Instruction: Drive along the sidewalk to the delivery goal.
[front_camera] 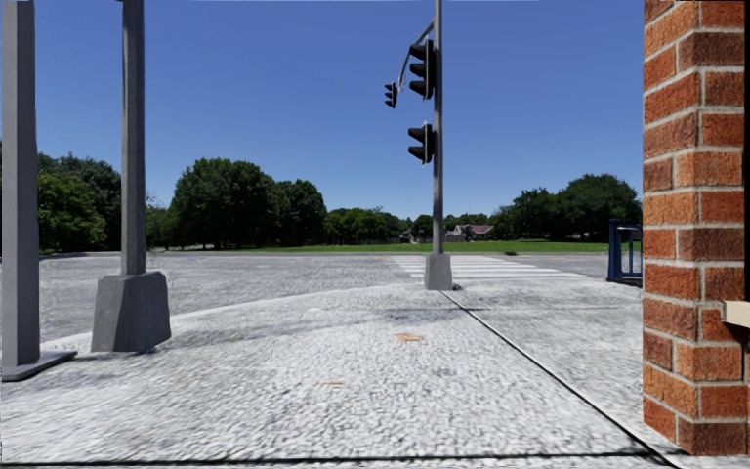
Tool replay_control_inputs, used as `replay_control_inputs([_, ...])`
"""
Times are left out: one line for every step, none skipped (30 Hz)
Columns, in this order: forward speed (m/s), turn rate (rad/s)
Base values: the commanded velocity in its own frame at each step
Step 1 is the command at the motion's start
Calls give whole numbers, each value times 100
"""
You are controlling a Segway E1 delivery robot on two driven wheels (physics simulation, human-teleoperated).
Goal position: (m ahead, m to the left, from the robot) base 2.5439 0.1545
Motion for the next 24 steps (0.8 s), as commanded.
replay_control_inputs([200,0])
replay_control_inputs([200,0])
replay_control_inputs([200,2])
replay_control_inputs([200,2])
replay_control_inputs([200,4])
replay_control_inputs([200,4])
replay_control_inputs([200,5])
replay_control_inputs([200,5])
replay_control_inputs([200,11])
replay_control_inputs([200,12])
replay_control_inputs([200,12])
replay_control_inputs([190,13])
replay_control_inputs([164,13])
replay_control_inputs([142,13])
replay_control_inputs([142,13])
replay_control_inputs([128,7])
replay_control_inputs([124,0])
replay_control_inputs([124,0])
replay_control_inputs([122,0])
replay_control_inputs([120,0])
replay_control_inputs([118,0])
replay_control_inputs([113,0])
replay_control_inputs([113,0])
replay_control_inputs([110,0])
